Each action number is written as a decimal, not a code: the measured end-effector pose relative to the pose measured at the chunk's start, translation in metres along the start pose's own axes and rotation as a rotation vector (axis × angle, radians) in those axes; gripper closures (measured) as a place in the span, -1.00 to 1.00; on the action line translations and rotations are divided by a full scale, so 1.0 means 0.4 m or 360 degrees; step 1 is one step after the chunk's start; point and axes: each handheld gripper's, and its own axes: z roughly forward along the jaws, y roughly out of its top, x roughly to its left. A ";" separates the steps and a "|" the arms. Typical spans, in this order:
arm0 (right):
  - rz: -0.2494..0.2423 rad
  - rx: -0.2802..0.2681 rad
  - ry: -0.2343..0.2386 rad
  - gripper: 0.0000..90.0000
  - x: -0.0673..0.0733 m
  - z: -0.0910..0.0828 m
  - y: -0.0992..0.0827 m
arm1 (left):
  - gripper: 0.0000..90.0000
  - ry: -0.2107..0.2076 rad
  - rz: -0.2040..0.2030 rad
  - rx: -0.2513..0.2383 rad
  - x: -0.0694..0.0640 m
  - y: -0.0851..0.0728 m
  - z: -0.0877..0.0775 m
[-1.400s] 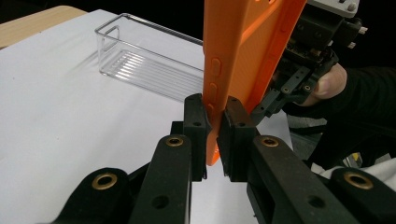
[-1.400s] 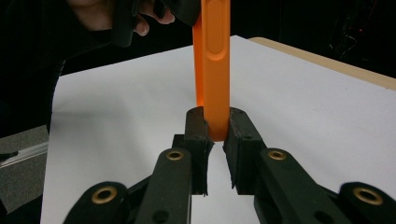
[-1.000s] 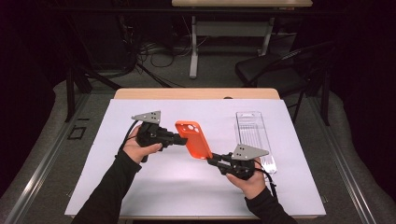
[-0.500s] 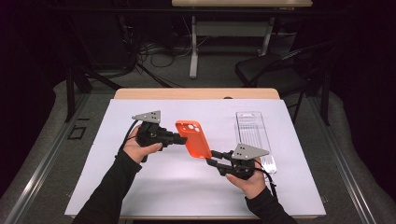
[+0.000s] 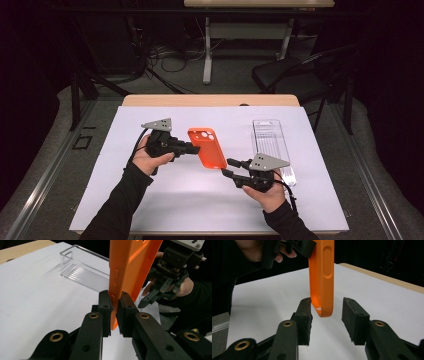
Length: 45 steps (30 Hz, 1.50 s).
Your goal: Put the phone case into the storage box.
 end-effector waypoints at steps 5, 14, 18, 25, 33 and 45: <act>-0.0014 -0.0011 -0.0009 0.24 0.003 -0.003 0.003 | 0.83 0.0056 -0.0023 0.0018 -0.002 -0.001 0.000; -0.0036 -0.0025 -0.0038 0.13 0.003 -0.004 0.006 | 0.83 0.0141 -0.0070 0.0045 -0.009 -0.006 0.002; -0.0050 -0.0061 -0.0061 0.14 0.005 -0.006 0.010 | 0.83 0.0204 -0.0119 0.0032 -0.014 -0.010 0.003; -0.0056 -0.0084 -0.0057 0.13 0.013 -0.004 0.017 | 0.83 0.0241 -0.0164 0.0047 -0.019 -0.014 0.004; -0.0064 -0.0070 -0.0014 0.16 0.017 -0.001 0.021 | 0.83 0.0368 -0.0197 0.0092 -0.035 -0.013 0.010; -0.0095 -0.0031 -0.0089 0.10 0.023 -0.005 0.027 | 0.84 0.0473 -0.0285 0.0122 -0.047 -0.015 0.023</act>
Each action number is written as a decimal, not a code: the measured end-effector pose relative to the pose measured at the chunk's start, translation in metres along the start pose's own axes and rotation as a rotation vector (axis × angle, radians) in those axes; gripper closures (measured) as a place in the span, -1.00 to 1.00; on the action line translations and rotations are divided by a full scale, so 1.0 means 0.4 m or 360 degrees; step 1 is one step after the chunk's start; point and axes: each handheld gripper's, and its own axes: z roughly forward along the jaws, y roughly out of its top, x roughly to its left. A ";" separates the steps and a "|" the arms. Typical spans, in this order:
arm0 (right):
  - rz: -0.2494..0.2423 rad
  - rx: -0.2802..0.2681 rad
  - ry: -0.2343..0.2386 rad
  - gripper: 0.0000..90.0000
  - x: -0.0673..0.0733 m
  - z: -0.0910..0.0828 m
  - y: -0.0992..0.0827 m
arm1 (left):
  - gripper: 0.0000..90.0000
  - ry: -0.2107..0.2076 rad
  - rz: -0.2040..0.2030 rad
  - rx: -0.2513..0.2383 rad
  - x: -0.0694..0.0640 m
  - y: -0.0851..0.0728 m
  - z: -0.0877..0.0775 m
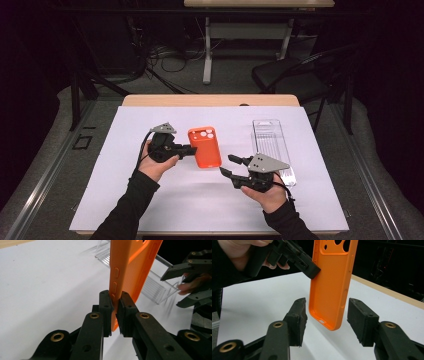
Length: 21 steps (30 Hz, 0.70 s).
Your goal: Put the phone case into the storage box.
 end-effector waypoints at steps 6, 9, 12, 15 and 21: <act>-0.0008 0.0017 -0.0039 -0.10 -0.002 0.000 0.001 | 0.84 0.0039 -0.0024 0.0019 -0.004 -0.001 0.002; 0.0001 0.0028 -0.0073 -0.29 -0.003 0.002 0.001 | 0.84 0.0063 -0.0018 0.0027 -0.009 -0.001 0.004; 0.0001 0.0061 -0.0110 -0.42 -0.002 0.006 0.004 | 0.84 0.0083 -0.0019 0.0038 -0.014 -0.001 0.006; -0.0004 0.0101 -0.0158 -0.55 -0.001 0.010 0.009 | 0.84 0.0086 -0.0032 0.0035 -0.019 -0.001 0.008; 0.0042 0.0179 -0.0206 -0.66 -0.009 0.016 0.024 | 0.84 0.0108 -0.0024 0.0064 -0.032 0.001 0.012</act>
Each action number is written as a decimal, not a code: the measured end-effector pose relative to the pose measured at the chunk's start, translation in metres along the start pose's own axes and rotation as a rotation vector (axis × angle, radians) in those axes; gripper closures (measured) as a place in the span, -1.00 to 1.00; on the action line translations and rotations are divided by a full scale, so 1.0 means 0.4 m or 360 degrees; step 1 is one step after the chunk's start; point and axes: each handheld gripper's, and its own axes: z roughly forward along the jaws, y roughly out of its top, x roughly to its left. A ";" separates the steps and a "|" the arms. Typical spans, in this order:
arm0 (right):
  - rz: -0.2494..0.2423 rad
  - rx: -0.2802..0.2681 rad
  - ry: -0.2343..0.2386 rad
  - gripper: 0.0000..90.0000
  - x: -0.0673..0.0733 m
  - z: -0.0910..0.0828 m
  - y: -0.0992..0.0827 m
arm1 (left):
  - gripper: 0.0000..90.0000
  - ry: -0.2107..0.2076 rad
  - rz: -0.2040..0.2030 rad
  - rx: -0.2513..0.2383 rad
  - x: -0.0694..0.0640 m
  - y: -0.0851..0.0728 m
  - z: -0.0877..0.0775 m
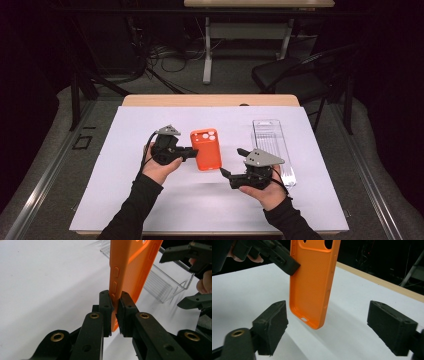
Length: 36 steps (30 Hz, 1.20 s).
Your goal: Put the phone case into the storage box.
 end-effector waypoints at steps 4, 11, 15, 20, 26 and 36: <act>0.0007 0.0038 -0.0006 -0.68 -0.003 0.001 0.018 | 0.84 0.0012 0.0007 0.0017 -0.003 -0.002 0.001; -0.0046 0.0078 -0.0021 -0.74 -0.004 0.001 0.044 | 0.84 0.0022 0.0009 0.0027 -0.006 -0.007 0.007; -0.0124 0.0087 -0.0050 -0.68 0.001 -0.001 0.054 | 0.84 0.0043 0.0023 0.0042 -0.011 -0.009 0.010; -0.0225 0.0105 -0.0067 -0.61 0.006 0.001 0.064 | 0.84 0.0054 0.0018 0.0052 -0.015 -0.011 0.014; -0.0287 0.0108 -0.0078 -0.40 0.011 0.003 0.074 | 0.84 0.0085 0.0026 0.0068 -0.020 -0.013 0.019; -0.0390 0.0146 -0.0170 -0.09 0.023 0.016 0.099 | 0.84 0.0109 0.0019 0.0092 -0.025 -0.017 0.030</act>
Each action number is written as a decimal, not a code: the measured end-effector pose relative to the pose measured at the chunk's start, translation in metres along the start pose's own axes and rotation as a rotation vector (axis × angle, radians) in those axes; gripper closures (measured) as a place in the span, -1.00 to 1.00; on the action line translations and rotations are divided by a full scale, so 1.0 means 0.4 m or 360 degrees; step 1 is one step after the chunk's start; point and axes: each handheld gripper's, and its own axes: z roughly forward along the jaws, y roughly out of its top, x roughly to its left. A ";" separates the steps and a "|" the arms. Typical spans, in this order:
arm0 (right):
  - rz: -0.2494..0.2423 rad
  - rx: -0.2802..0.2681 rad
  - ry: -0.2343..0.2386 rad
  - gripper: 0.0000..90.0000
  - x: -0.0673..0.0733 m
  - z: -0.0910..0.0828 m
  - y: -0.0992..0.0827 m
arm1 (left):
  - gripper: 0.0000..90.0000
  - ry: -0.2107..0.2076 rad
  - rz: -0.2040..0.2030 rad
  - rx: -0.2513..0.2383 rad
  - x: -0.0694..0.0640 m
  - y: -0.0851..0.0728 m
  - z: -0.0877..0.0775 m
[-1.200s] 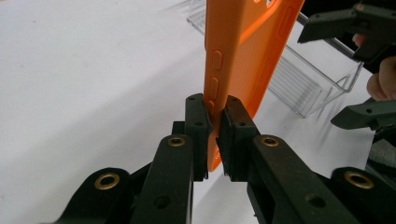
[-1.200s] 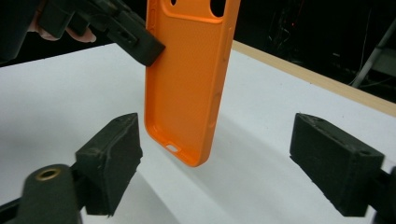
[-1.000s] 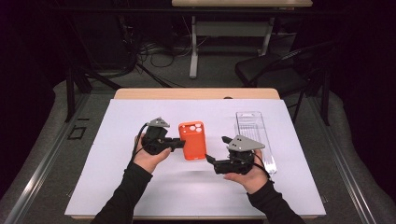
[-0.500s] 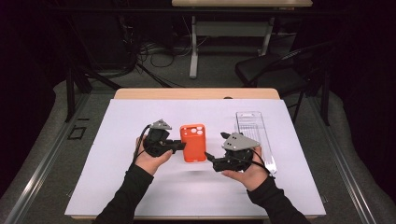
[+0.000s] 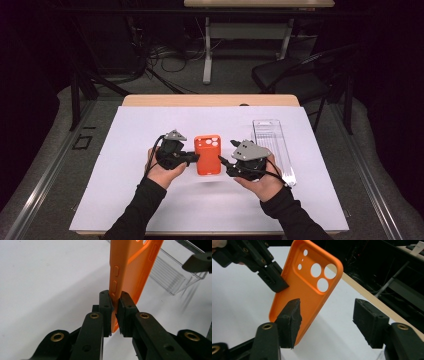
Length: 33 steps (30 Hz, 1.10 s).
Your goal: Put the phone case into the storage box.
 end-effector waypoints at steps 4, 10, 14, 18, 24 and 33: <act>-0.0046 0.0017 -0.0032 0.01 0.003 0.006 0.012 | 0.84 0.0000 -0.0009 0.0005 0.000 -0.001 0.001; -0.0094 0.0029 -0.0048 0.05 0.009 0.014 0.023 | 0.84 -0.0001 -0.0021 0.0007 -0.001 -0.003 0.002; -0.0093 0.0037 -0.0060 0.05 0.012 0.018 0.028 | 0.84 -0.0003 -0.0024 0.0006 -0.001 -0.003 0.003; -0.0078 0.0045 -0.0055 0.05 0.010 0.021 0.029 | 0.84 -0.0007 -0.0023 0.0009 -0.001 -0.004 0.003; -0.0057 0.0041 -0.0058 0.09 0.004 0.023 0.028 | 0.84 -0.0010 -0.0022 0.0014 -0.002 -0.004 0.003; -0.0041 0.0029 -0.0032 0.16 0.003 0.027 0.028 | 0.84 -0.0014 -0.0017 0.0020 -0.004 -0.004 0.004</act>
